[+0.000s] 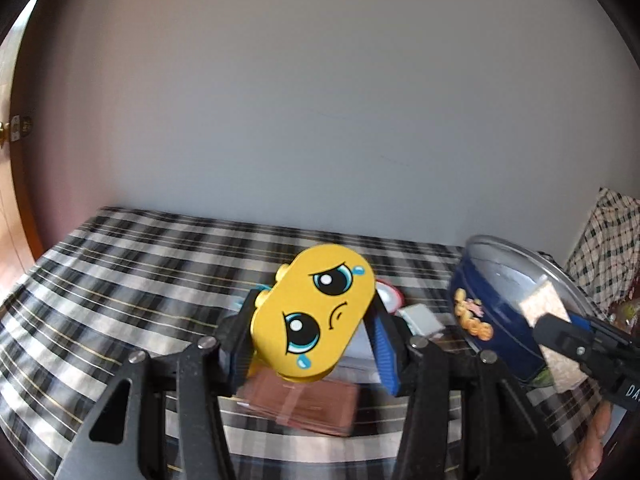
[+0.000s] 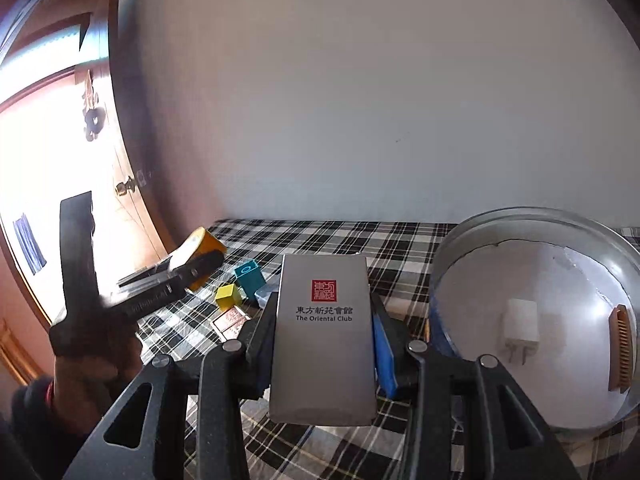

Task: Organize rigid objects
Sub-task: 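Carry the white box in the right tool while the left tool carries the yellow block over the tin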

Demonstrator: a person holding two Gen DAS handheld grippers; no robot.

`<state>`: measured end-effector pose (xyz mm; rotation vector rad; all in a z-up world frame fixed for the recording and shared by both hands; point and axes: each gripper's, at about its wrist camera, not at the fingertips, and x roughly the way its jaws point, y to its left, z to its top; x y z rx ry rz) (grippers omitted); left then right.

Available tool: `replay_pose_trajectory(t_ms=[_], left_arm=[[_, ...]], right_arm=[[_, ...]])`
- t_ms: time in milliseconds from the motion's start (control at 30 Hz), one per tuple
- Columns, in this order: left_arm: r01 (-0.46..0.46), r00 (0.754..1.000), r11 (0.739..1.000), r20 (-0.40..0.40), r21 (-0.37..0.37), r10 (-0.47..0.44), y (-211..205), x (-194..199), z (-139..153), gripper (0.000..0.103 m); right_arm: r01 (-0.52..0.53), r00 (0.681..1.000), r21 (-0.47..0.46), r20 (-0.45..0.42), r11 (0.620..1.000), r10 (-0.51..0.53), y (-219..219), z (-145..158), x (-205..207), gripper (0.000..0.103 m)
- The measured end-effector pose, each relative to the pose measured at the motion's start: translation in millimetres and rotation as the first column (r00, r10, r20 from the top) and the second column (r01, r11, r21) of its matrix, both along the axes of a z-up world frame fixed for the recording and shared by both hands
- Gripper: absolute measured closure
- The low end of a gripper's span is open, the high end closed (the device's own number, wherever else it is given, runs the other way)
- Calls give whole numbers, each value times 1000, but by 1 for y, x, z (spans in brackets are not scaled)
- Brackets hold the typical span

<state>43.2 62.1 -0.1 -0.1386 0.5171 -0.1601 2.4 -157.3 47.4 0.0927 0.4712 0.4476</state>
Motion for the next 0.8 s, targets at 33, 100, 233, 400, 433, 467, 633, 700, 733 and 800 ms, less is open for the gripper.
replay_pose_trajectory(t_ms=[33,100,233,400,433,467,633,700,733,800], left_arm=[[5,1000,1000,-3,1,-5,-6,1,-1,53],[15,1000,1000,1,18,-15,-23,0,0,53],[17,999,997,27,70,-19,-48,-2,2,53],[27,1000,997,13,68,-28,-73,4,2,53],[28,1000,997,9,70,-29,-77,5,2,53],[32,999,997,4,72,-32,-82,7,1,53],[52,999,995,5,82,-52,-99,9,0,53],[49,999,996,5,79,-49,-103,11,0,53],[48,999,996,6,74,-49,-105,11,0,53],[52,999,996,6,72,-53,-111,11,1,53]], right_arm=[[3,1000,-1,2,1000,-3,-1,1,0,60],[12,1000,-4,11,1000,-12,-4,2,-2,60],[38,998,-25,41,999,-37,-12,4,-7,59],[85,994,-25,67,996,-83,-33,6,-10,59],[101,992,-28,81,995,-98,-37,8,-11,59],[109,990,-29,89,994,-106,-39,9,-12,59],[155,982,-42,120,987,-149,-55,12,-15,59],[166,979,-40,123,985,-160,-63,12,-16,59],[172,978,-40,125,984,-166,-67,12,-16,59],[184,975,-42,131,982,-178,-73,13,-17,59]])
